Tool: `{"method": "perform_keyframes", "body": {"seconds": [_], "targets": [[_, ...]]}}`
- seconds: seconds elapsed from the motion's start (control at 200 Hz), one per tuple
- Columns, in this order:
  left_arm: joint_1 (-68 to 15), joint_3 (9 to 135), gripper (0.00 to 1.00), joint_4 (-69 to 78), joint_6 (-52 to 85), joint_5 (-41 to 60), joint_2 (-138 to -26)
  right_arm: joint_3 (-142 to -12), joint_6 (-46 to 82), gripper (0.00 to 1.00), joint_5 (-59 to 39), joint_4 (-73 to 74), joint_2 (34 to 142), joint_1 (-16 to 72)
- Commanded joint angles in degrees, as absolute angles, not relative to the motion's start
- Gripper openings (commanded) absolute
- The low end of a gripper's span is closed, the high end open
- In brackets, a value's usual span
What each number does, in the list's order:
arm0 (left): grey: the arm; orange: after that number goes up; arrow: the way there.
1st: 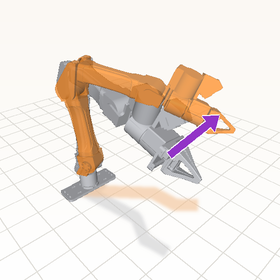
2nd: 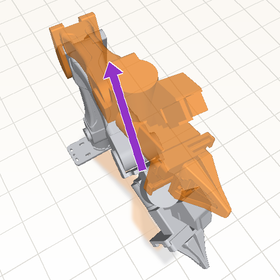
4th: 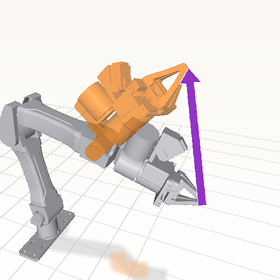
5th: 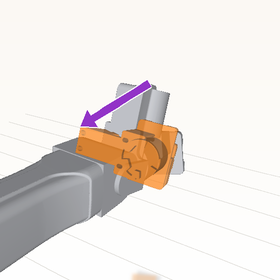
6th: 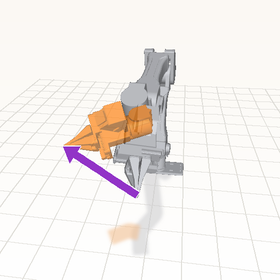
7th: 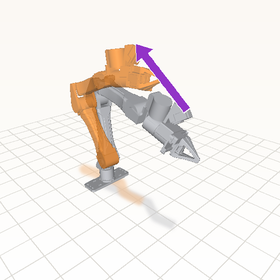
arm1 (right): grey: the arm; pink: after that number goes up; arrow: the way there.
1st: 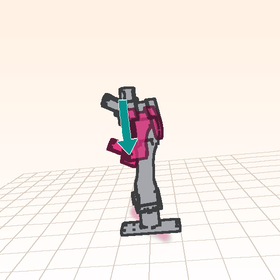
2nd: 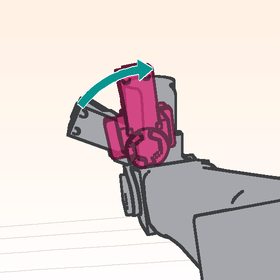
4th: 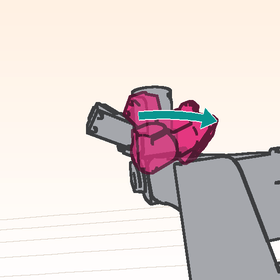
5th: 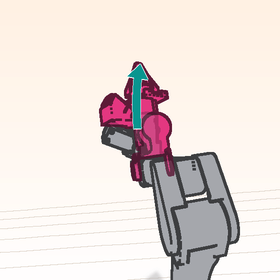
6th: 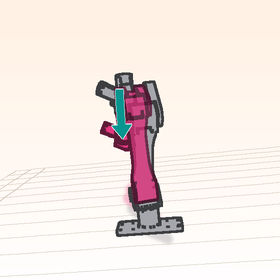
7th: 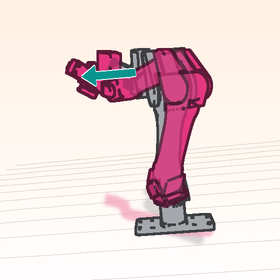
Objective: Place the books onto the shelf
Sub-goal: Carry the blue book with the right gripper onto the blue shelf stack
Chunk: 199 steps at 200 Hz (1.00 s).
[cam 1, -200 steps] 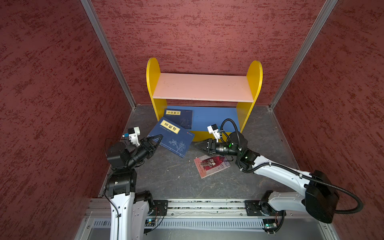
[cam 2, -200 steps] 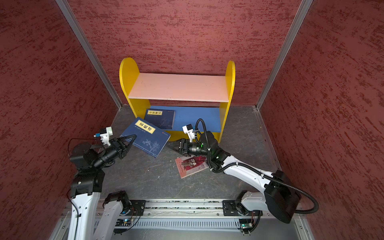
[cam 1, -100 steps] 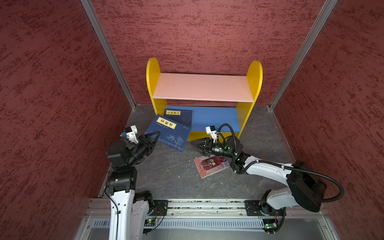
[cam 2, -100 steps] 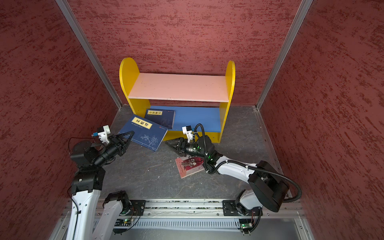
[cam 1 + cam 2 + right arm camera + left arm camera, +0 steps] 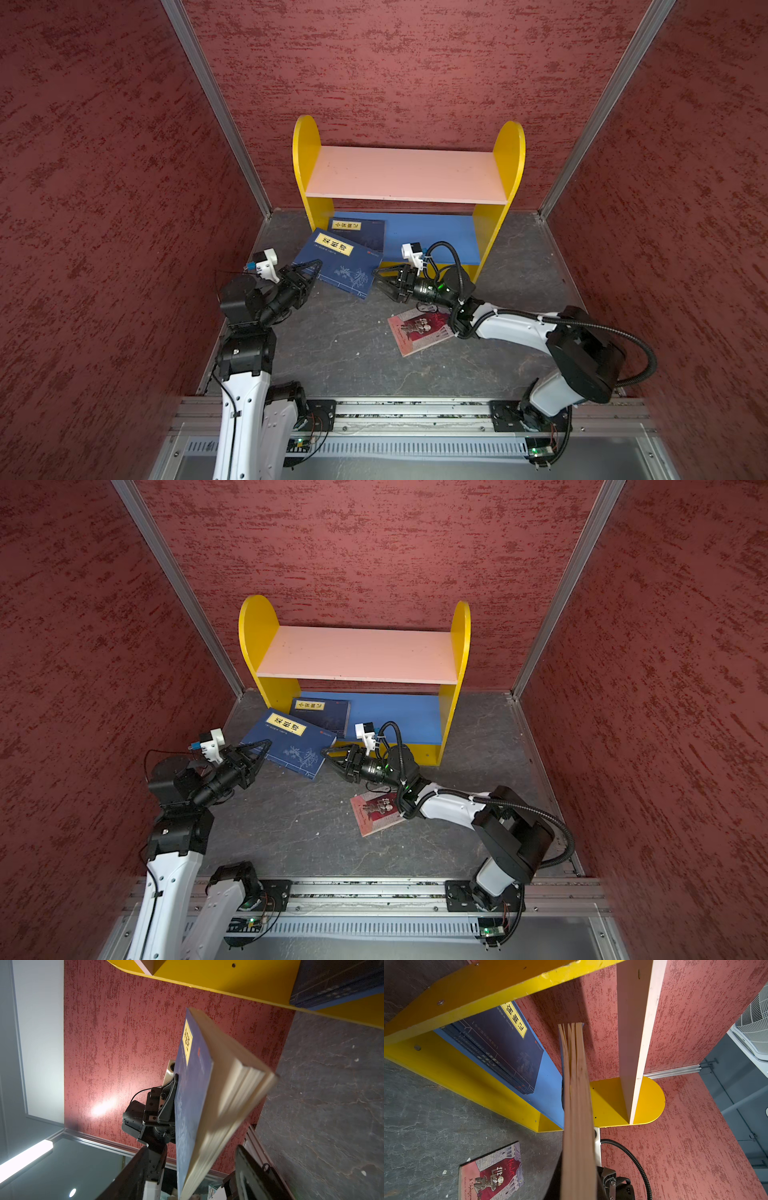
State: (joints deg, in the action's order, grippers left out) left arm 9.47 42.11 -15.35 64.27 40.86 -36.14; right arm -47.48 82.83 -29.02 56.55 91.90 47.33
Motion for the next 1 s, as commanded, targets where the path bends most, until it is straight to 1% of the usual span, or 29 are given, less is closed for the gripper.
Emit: {"method": "perform_keyframes", "body": {"seconds": [0.0,0.155,0.255,0.296,0.386,0.431,0.501,0.576,0.631,0.741,0.787,0.822,0.877,0.907,0.967,0.992], "targets": [[9.05,42.11,0.00,-10.98,65.78,40.69,-36.12,-50.21,84.79,0.66,-28.62,61.12,93.45,47.90],[8.95,42.18,0.00,-10.67,66.62,40.87,-36.41,-53.57,84.46,0.66,-29.50,59.98,95.33,47.99],[8.91,42.18,0.00,-11.23,66.19,40.79,-36.17,-54.73,84.38,0.60,-29.33,59.79,96.40,47.99],[9.00,42.19,0.00,-11.89,65.87,40.62,-36.08,-55.03,84.23,0.55,-29.22,59.64,96.75,47.91],[8.94,41.96,0.00,-13.00,65.57,40.28,-35.71,-56.15,82.85,0.36,-29.19,57.44,97.20,47.90],[8.96,41.93,0.00,-13.99,65.31,39.95,-35.60,-56.86,82.08,0.30,-29.40,56.06,97.45,47.89],[8.96,41.75,0.00,-14.62,64.96,39.58,-35.58,-57.39,81.48,0.15,-29.69,55.42,97.81,47.81],[8.96,41.44,0.00,-14.84,64.86,39.33,-35.79,-57.90,81.40,0.09,-30.03,55.13,98.26,47.48],[8.82,41.40,0.00,-15.28,64.86,39.04,-36.05,-58.35,81.13,0.00,-30.58,54.77,98.51,47.13],[8.88,41.57,0.00,-17.06,63.55,37.74,-36.30,-58.95,80.13,0.00,-31.50,53.30,98.53,46.22],[8.88,41.57,0.06,-17.63,63.06,37.38,-36.23,-59.17,79.81,0.00,-32.00,52.73,98.49,45.70],[8.89,41.52,0.00,-17.83,62.77,37.18,-36.28,-59.28,79.80,0.00,-32.39,52.73,98.52,45.39],[8.84,41.40,0.00,-18.06,62.59,37.18,-36.31,-59.65,79.89,0.00,-33.71,52.92,98.69,44.85],[8.87,41.40,0.07,-18.48,62.58,37.07,-36.38,-59.91,79.98,0.00,-34.28,52.91,98.70,44.51],[8.87,41.44,0.34,-18.78,62.00,36.91,-36.46,-60.20,79.83,0.00,-35.27,52.74,98.56,43.80],[8.87,41.43,0.40,-19.15,61.77,36.60,-36.47,-60.33,79.75,0.00,-35.69,52.44,98.48,43.45]]}}
